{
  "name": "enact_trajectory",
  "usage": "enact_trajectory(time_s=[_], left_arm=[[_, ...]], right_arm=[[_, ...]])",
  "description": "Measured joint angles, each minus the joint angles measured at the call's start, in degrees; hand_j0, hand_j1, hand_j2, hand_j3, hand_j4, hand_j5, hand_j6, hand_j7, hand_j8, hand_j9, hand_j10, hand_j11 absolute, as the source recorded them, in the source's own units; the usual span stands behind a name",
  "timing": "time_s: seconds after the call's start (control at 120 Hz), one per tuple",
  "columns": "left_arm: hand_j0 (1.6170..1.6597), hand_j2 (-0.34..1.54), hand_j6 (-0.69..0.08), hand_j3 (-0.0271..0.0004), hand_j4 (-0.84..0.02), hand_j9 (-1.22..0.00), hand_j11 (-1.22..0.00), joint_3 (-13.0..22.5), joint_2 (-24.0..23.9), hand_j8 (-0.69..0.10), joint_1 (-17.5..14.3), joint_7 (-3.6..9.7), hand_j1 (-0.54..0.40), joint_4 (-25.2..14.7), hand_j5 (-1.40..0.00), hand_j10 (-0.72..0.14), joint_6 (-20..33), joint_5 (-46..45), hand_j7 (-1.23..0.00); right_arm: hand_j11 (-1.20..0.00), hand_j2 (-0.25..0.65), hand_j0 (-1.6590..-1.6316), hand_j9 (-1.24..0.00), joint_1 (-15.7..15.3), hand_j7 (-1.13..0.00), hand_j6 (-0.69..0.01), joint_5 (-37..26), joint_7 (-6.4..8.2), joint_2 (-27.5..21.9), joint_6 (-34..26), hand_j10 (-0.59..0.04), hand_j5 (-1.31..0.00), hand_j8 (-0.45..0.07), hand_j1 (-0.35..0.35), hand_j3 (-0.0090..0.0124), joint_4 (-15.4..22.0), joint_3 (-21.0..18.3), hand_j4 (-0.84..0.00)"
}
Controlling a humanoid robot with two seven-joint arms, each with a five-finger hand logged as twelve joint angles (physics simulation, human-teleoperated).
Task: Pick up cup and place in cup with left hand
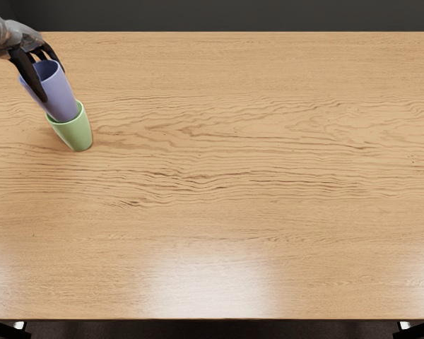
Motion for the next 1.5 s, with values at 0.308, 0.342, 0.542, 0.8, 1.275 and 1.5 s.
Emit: enact_trajectory(time_s=[0.308, 0.342, 0.542, 0.8, 1.275, 1.5], left_arm=[[1.6522, 0.09, -0.161, 0.0, -0.308, -0.71, -0.73, 0.0, -0.3, -0.196, 0.3, 0.0, -0.159, 0.4, -0.76, -0.384, 0.3, -0.1, -0.75], [1.6524, 0.09, -0.165, 0.0, -0.312, -0.7, -0.72, 0.0, -0.3, -0.199, 0.3, 0.0, -0.157, 0.4, -0.76, -0.388, 0.4, -0.1, -0.74], [1.6559, 0.06, -0.155, 0.0, -0.216, -0.4, -0.41, -0.1, -1.2, -0.167, 1.1, 0.0, 0.032, 0.5, -0.42, -0.25, 4.9, -0.2, -0.42], [1.6574, 0.03, -0.117, 0.0, -0.133, -0.2, -0.21, -0.2, -1.0, -0.12, 1.2, -0.01, 0.177, 0.5, -0.21, -0.142, 6.2, -0.3, -0.21], [1.658, 0.01, -0.041, 0.0, -0.042, -0.05, -0.05, -0.4, -1.1, -0.041, 0.7, -0.01, 0.302, -1.0, -0.05, -0.042, 6.3, -1.5, -0.05], [1.658, 0.0, -0.017, 0.0, -0.016, -0.02, -0.02, -0.3, -0.8, -0.016, 0.5, -0.01, 0.334, -5.9, -0.02, -0.016, 5.9, -7.8, -0.02]], right_arm=[[-0.03, -0.005, -1.6581, -0.03, 0.0, -0.03, -0.024, 0.0, 0.0, 0.0, 0.0, -0.024, -0.03, -0.024, -0.32, 0.0, -0.1, 0.0, -0.024], [-0.03, -0.005, -1.6581, -0.03, 0.0, -0.03, -0.024, 0.0, 0.0, 0.0, 0.0, -0.024, -0.03, -0.024, -0.32, 0.0, -0.1, 0.0, -0.024], [-0.03, -0.005, -1.6581, -0.03, 0.0, -0.03, -0.024, 0.0, 0.01, 0.0, 0.0, -0.024, -0.03, -0.024, -0.32, 0.0, -0.1, 0.1, -0.024], [-0.03, -0.005, -1.6581, -0.03, 0.0, -0.03, -0.024, 0.0, 0.01, 0.0, 0.0, -0.024, -0.03, -0.024, -0.32, 0.0, -0.1, 0.1, -0.024], [-0.03, -0.005, -1.6581, -0.03, 0.0, -0.03, -0.024, 0.0, 0.0, 0.0, 0.0, -0.024, -0.03, -0.024, -0.32, 0.0, -0.1, 0.1, -0.024], [-0.03, -0.005, -1.6581, -0.03, 0.0, -0.03, -0.024, 0.0, -0.02, 0.0, 0.0, -0.024, -0.03, -0.024, -0.32, 0.0, -0.1, 0.1, -0.024]])
